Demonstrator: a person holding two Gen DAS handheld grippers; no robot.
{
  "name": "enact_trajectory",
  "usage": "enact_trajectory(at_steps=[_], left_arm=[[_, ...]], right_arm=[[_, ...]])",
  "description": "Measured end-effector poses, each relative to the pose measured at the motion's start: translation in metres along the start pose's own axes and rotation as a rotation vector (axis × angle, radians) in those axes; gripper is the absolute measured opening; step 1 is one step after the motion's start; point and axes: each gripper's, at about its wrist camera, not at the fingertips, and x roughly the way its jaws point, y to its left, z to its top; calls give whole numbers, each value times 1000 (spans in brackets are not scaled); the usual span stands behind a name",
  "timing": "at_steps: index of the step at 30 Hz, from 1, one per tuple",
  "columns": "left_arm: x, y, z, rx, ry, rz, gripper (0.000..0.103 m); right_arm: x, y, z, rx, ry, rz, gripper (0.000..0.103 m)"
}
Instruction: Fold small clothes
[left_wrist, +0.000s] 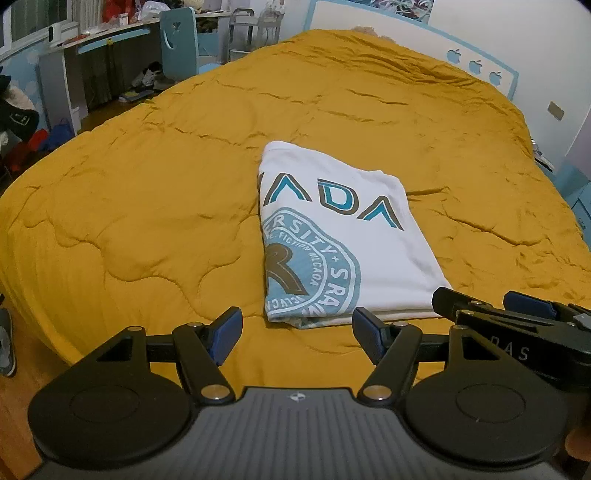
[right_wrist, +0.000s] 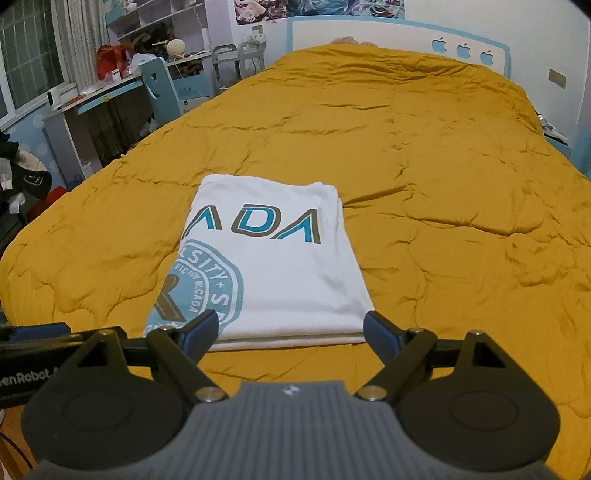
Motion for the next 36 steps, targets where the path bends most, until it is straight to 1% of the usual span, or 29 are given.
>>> enact_trajectory(at_steps=[17,36], left_arm=[[-2,-2,0,11,8,-6,80],[-2,-4,2,14,16,-19,80]], right_arm=[[-1,3,1,-17,4,-7,82],[-2,5,2,-28,11,-40,82]])
